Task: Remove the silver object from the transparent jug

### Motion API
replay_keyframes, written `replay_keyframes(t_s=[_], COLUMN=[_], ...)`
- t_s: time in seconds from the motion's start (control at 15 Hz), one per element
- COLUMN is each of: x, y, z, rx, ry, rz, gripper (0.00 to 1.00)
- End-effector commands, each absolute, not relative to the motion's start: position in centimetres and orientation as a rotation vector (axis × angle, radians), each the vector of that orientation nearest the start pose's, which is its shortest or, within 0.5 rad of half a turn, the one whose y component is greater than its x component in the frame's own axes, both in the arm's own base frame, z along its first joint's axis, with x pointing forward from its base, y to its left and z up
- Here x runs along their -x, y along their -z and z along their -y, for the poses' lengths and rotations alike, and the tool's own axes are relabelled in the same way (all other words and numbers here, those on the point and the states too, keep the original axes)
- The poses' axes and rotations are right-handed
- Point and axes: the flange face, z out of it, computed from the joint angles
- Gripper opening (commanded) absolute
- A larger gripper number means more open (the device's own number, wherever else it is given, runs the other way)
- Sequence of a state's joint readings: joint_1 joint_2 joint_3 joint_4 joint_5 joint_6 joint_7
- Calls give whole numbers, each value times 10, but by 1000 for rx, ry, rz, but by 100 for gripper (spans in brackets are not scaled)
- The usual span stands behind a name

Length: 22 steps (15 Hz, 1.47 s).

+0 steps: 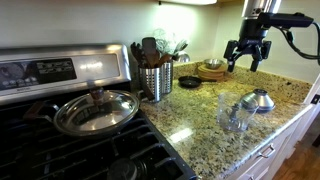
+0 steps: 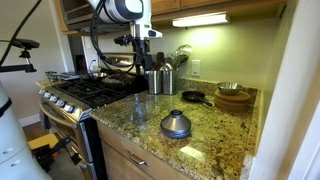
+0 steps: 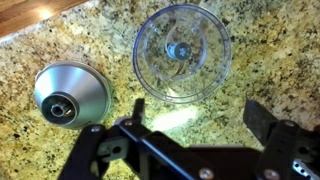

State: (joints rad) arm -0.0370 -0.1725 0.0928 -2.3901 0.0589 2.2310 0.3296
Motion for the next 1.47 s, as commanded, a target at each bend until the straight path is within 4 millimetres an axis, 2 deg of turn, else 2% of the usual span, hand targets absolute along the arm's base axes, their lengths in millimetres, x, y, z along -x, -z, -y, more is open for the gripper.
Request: replay_keyframes(t_s=[0.0,0.33,0.4,0.47,0.73,0.8,0.87,1.0,1.07,1.4], x=[-474,-475,-476,-477,-482,-483,-485,-487,-487,-489], y=[-357,-319,-313,-306,-290,-287,-282,-276,-273,-265], z=[-44,-52,-50,-49,-44,-43,-43,-43,-43,-42], rx=[3088,3098,3097,3089,3074,3071,3071,3071,3070,3067], ry=[-84,-187,-196,-207,-227,-233,-244,-263,-273,-300], rz=[-432,-429,-436,-446,-464,-466,-468,-471,-472,-485], gripper=[100,100,75,74,47,44,48,40,45,45])
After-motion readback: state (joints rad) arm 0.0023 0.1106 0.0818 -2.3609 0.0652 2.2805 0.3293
